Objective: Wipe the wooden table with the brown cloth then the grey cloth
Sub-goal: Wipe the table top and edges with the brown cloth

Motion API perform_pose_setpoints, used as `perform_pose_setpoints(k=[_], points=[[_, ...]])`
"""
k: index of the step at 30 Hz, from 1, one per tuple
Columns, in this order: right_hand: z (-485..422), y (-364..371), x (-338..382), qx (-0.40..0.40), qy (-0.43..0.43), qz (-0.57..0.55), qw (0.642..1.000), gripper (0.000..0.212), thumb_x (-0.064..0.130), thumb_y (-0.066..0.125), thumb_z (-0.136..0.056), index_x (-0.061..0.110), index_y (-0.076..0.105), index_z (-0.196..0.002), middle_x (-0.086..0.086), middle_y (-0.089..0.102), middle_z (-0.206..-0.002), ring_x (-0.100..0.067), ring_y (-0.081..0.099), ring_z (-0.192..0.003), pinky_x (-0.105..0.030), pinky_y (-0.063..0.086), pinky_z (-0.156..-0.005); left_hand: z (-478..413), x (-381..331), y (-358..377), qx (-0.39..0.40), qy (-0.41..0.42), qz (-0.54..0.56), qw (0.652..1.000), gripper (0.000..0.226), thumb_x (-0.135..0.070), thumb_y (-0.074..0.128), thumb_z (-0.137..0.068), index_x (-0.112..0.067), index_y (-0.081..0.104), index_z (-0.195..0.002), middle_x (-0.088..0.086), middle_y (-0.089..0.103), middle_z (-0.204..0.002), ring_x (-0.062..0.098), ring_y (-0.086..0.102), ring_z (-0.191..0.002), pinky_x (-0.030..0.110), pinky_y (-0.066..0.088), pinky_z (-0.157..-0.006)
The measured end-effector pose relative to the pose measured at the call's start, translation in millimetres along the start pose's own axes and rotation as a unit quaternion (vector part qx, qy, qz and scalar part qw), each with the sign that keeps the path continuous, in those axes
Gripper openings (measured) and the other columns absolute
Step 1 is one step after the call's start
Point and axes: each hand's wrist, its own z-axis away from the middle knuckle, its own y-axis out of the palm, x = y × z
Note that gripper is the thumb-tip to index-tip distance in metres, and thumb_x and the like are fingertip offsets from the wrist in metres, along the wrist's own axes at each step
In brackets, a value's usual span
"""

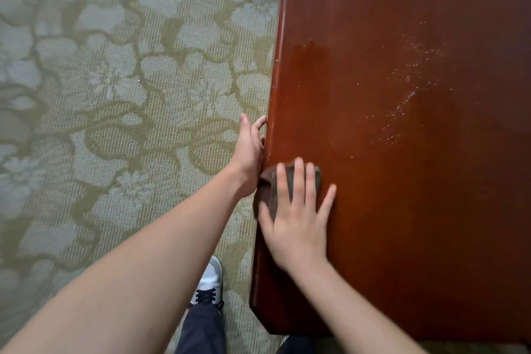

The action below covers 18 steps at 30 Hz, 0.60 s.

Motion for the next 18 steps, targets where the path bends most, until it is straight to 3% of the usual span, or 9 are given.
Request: perform_pose_setpoints(k=[4,6,8,11,14,16,18], points=[[-101.8,-4.9,1.7,-0.016,0.010,-0.001,1.000,0.073,0.048,0.035,-0.097,0.024,0.025,-0.165,-0.010,0.015,-0.174,-0.030,0.010,-0.161,-0.074,0.008,-0.121,-7.0,-2.4,-9.1,0.013,-0.025,0.009,1.000,0.077,-0.077,0.007,-0.099,-0.034,0.054,-0.142,0.003,0.075,-0.124,0.024,0.065,-0.118,0.038,0.049,-0.095],[-146.1,-9.8,-0.9,-0.020,0.021,-0.002,1.000,0.072,0.047,0.033,-0.099,0.024,0.022,-0.166,-0.008,0.013,-0.175,-0.029,0.008,-0.162,-0.074,0.004,-0.121,-7.8,-1.6,-8.8,0.006,-0.018,0.001,1.000,0.076,-0.078,0.007,-0.098,-0.036,0.056,-0.139,0.005,0.074,-0.125,0.023,0.064,-0.111,0.043,0.044,-0.101],[-189.9,-18.8,-3.8,-0.015,0.035,-0.006,0.999,0.070,0.047,0.034,-0.102,0.026,0.017,-0.167,-0.007,0.009,-0.176,-0.027,0.004,-0.162,-0.073,0.000,-0.122,-5.4,-0.3,-3.5,0.002,0.001,-0.026,1.000,0.076,-0.078,0.008,-0.098,-0.036,0.054,-0.142,0.012,0.072,-0.104,0.021,0.065,-0.082,0.037,0.049,-0.083],[-227.3,-29.1,-7.0,0.011,0.042,-0.001,0.999,0.070,0.050,0.029,-0.105,0.027,0.008,-0.168,-0.005,0.001,-0.176,-0.024,-0.004,-0.162,-0.072,-0.005,-0.122,-8.7,0.9,-3.2,-0.008,0.027,-0.085,0.996,0.076,-0.079,0.010,-0.098,-0.035,0.052,-0.145,0.016,0.063,-0.090,0.012,0.050,-0.054,0.026,0.040,-0.059],[-203.8,-28.9,-12.3,0.004,0.025,-0.002,1.000,0.075,0.056,0.029,-0.102,0.027,0.008,-0.168,-0.006,0.000,-0.176,-0.025,-0.003,-0.162,-0.072,-0.005,-0.122,-6.6,-1.0,3.6,-0.031,0.030,-0.077,0.996,0.072,-0.067,0.009,-0.105,-0.025,0.055,-0.140,-0.005,0.065,-0.063,0.003,0.053,-0.041,0.018,0.042,-0.043],[-160.7,-24.8,-16.0,-0.002,0.007,-0.006,1.000,0.078,0.060,0.029,-0.100,0.026,0.011,-0.168,-0.007,0.002,-0.176,-0.026,-0.001,-0.162,-0.071,-0.004,-0.123,-0.6,-7.1,16.1,-0.009,0.041,-0.054,0.998,0.073,-0.060,0.006,-0.108,-0.020,0.063,-0.128,-0.008,0.078,-0.081,-0.001,0.071,-0.067,0.015,0.056,-0.062],[-110.8,-19.0,-17.9,0.001,-0.009,0.001,1.000,0.078,0.060,0.029,-0.100,0.025,0.013,-0.168,-0.009,0.004,-0.176,-0.028,0.001,-0.162,-0.071,-0.001,-0.123,-7.2,-8.2,22.0,-0.002,0.037,-0.058,0.998,0.083,-0.072,0.008,-0.102,-0.019,0.068,-0.123,-0.006,0.080,-0.107,0.001,0.074,-0.096,0.016,0.057,-0.088]])
